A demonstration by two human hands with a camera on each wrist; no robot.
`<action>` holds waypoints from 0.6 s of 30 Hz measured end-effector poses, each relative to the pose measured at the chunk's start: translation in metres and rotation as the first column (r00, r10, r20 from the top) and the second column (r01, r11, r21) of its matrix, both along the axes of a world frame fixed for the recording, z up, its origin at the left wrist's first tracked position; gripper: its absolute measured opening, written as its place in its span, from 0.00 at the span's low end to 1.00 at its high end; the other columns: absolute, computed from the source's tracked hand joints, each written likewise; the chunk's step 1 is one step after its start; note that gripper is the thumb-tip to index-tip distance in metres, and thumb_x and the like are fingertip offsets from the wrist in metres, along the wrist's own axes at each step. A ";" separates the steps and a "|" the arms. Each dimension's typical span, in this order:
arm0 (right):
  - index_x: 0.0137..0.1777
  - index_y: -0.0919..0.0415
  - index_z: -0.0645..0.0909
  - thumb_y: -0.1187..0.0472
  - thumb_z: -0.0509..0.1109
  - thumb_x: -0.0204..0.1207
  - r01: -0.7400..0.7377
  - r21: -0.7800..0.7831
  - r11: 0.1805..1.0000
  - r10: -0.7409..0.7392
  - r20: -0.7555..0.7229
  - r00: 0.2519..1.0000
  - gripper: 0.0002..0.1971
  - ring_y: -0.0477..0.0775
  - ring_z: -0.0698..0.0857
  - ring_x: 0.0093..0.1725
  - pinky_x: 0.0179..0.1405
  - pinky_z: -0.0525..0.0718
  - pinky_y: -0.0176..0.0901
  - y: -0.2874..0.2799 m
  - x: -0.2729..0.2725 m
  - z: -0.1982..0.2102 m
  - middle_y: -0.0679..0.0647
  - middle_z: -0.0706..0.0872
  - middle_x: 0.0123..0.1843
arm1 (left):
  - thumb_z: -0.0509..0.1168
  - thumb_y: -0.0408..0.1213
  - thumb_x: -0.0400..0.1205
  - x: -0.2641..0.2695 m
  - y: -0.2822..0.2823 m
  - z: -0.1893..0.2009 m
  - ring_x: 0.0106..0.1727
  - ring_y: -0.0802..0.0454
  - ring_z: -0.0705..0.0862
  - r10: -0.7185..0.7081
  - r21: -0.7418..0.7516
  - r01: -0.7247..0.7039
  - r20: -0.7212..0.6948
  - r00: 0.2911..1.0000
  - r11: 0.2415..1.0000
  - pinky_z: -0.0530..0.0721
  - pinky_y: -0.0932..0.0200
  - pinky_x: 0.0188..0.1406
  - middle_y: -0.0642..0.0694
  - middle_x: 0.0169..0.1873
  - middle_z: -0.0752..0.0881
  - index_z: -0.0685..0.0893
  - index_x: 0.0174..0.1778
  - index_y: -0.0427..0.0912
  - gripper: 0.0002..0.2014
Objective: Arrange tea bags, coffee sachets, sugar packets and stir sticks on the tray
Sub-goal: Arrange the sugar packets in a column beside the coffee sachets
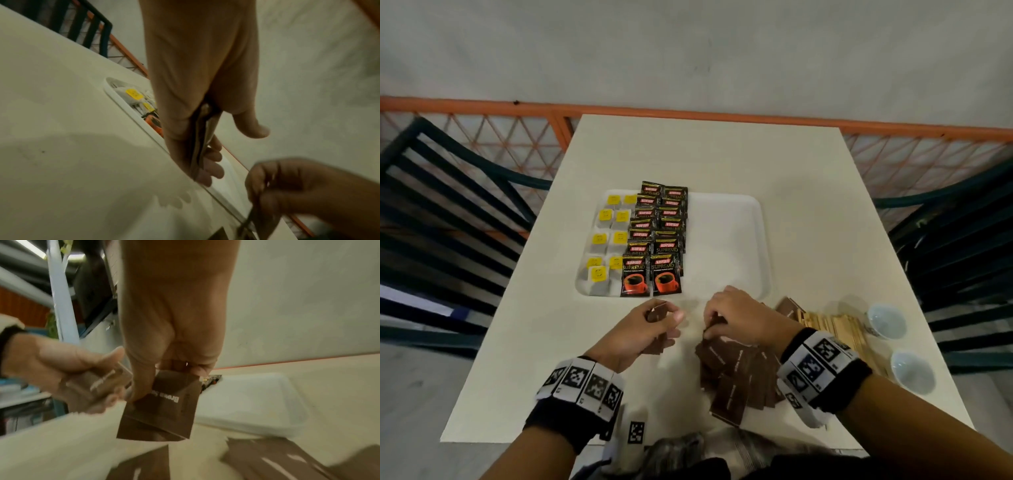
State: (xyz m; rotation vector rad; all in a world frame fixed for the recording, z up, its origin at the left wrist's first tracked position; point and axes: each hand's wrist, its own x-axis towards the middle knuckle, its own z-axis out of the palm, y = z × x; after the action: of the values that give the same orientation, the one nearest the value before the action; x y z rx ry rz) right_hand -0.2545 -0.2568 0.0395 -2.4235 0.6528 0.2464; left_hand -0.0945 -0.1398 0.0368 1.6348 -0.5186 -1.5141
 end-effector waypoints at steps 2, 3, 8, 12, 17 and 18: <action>0.46 0.58 0.83 0.56 0.74 0.72 0.114 0.198 0.974 -0.144 0.145 0.979 0.08 0.48 0.77 0.41 0.39 0.71 0.37 0.002 0.007 0.011 0.49 0.81 0.38 | 0.70 0.38 0.76 -0.004 -0.001 0.003 0.35 0.55 0.85 -0.048 -0.034 0.049 0.031 0.998 0.998 0.82 0.65 0.32 0.45 0.40 0.85 0.80 0.54 0.46 0.12; 0.45 0.57 0.82 0.57 0.74 0.72 0.164 0.281 0.946 -0.227 0.207 0.952 0.06 0.46 0.77 0.37 0.37 0.72 0.35 0.004 0.012 0.015 0.47 0.80 0.35 | 0.71 0.38 0.76 -0.006 -0.003 0.005 0.35 0.56 0.86 -0.067 -0.057 0.069 0.037 0.997 0.996 0.81 0.65 0.32 0.45 0.42 0.86 0.80 0.55 0.47 0.13; 0.50 0.57 0.85 0.58 0.70 0.76 0.260 0.444 0.858 -0.426 0.332 0.841 0.06 0.45 0.84 0.44 0.48 0.80 0.36 0.011 0.026 0.020 0.50 0.87 0.42 | 0.71 0.42 0.74 -0.013 -0.010 0.015 0.41 0.50 0.87 -0.109 -0.175 0.101 -0.039 0.993 0.979 0.85 0.56 0.38 0.45 0.42 0.89 0.83 0.56 0.47 0.15; 0.66 0.52 0.81 0.54 0.58 0.83 0.272 0.281 0.920 -0.360 0.336 0.871 0.16 0.42 0.78 0.48 0.51 0.73 0.27 0.014 0.017 0.011 0.49 0.79 0.47 | 0.68 0.31 0.78 -0.009 -0.008 0.010 0.36 0.48 0.85 -0.027 -0.129 0.023 -0.031 0.999 0.991 0.84 0.57 0.33 0.45 0.34 0.88 0.85 0.50 0.45 0.08; 0.76 0.53 0.66 0.46 0.66 0.77 0.197 0.143 0.970 -0.189 -0.067 0.980 0.29 0.53 0.72 0.68 0.66 0.73 0.42 0.013 -0.014 -0.015 0.56 0.71 0.66 | 0.58 0.27 0.81 0.003 0.000 0.002 0.44 0.48 0.87 0.096 -0.094 -0.109 -0.135 0.986 0.990 0.81 0.54 0.40 0.44 0.46 0.91 0.84 0.54 0.46 0.14; 0.77 0.53 0.63 0.45 0.69 0.74 0.134 0.124 0.983 -0.113 -0.166 0.980 0.34 0.55 0.68 0.71 0.70 0.71 0.49 0.015 -0.018 -0.019 0.56 0.69 0.70 | 0.57 0.26 0.81 0.005 0.001 0.001 0.44 0.47 0.87 0.115 -0.086 -0.132 -0.178 0.977 0.988 0.81 0.54 0.39 0.42 0.49 0.91 0.83 0.55 0.45 0.14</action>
State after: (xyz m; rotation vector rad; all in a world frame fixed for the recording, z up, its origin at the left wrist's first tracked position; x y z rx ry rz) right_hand -0.2727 -0.2413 0.0200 -2.2402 0.8277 0.4210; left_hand -0.0895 -0.1390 0.0375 1.4189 -0.3823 -1.4979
